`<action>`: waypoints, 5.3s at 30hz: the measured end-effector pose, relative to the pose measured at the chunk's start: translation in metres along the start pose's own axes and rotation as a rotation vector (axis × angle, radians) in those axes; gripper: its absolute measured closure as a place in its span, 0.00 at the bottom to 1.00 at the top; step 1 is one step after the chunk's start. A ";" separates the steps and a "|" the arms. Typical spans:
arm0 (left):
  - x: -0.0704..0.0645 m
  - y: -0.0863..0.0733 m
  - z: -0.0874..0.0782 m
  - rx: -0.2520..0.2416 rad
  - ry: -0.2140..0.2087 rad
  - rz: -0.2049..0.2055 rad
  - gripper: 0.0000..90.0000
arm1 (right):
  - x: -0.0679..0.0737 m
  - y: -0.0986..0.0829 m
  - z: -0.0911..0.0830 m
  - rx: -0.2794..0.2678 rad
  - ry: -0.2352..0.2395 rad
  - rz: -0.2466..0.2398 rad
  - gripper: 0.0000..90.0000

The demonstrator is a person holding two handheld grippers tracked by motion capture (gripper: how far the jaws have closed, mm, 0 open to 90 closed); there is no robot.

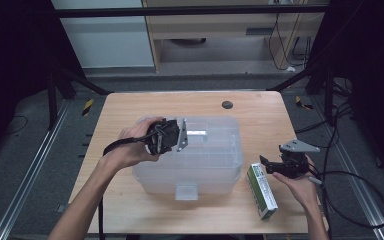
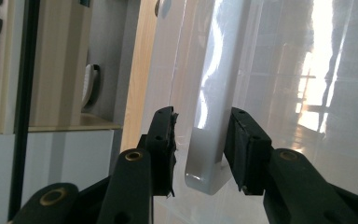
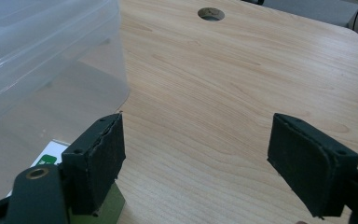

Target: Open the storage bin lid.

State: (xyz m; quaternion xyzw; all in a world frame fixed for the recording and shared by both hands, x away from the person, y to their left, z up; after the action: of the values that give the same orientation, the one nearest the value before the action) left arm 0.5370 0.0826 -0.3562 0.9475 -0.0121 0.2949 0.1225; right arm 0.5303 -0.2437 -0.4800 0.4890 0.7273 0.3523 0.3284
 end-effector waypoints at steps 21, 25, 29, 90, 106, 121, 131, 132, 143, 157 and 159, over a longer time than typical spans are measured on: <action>-0.001 0.007 0.002 0.036 0.004 0.039 0.79 | 0.001 0.000 0.000 0.002 0.008 -0.001 0.21; -0.001 0.008 0.003 0.037 0.006 0.043 0.81 | 0.001 0.000 -0.001 0.002 0.010 0.000 0.21; -0.001 0.008 0.002 0.059 0.002 0.054 0.81 | 0.002 0.001 -0.001 -0.001 0.013 -0.004 0.21; 0.016 0.011 0.000 0.068 -0.005 0.070 0.83 | 0.030 0.019 -0.021 -0.037 0.138 -0.051 0.37; 0.026 0.011 0.000 0.055 0.022 0.045 0.82 | 0.037 0.022 -0.029 -0.032 0.209 -0.061 0.57; 0.037 0.011 0.000 0.052 0.025 0.016 0.81 | 0.047 0.025 -0.037 -0.030 0.285 -0.068 0.79; 0.045 0.012 0.001 0.049 0.026 -0.004 0.81 | 0.055 0.024 -0.042 -0.023 0.344 -0.076 0.91; 0.045 0.012 0.001 0.047 0.025 -0.008 0.81 | 0.055 0.024 -0.042 -0.025 0.351 -0.078 0.92; 0.050 0.011 0.002 0.050 0.023 -0.016 0.81 | 0.068 0.025 -0.047 -0.024 0.427 -0.098 1.00; 0.054 0.011 0.003 0.039 0.014 -0.037 0.80 | 0.081 0.031 -0.051 -0.043 0.485 -0.089 1.00; 0.054 0.011 0.003 0.039 0.013 -0.038 0.80 | 0.081 0.032 -0.051 -0.045 0.486 -0.088 1.00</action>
State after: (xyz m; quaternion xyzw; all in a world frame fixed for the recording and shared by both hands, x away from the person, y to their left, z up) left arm 0.5824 0.0739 -0.3257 0.9478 0.0127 0.2990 0.1098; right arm 0.4785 -0.1681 -0.4368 0.3504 0.7975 0.4610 0.1695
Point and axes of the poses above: each handheld gripper's, and its own axes: z roughly forward along the jaws, y roughly out of its top, x roughly to its left, the point moved 8 cm from there along z, roughly forward along the jaws, and after that the axes turned 9 degrees about -y, right-handed, at the moved point
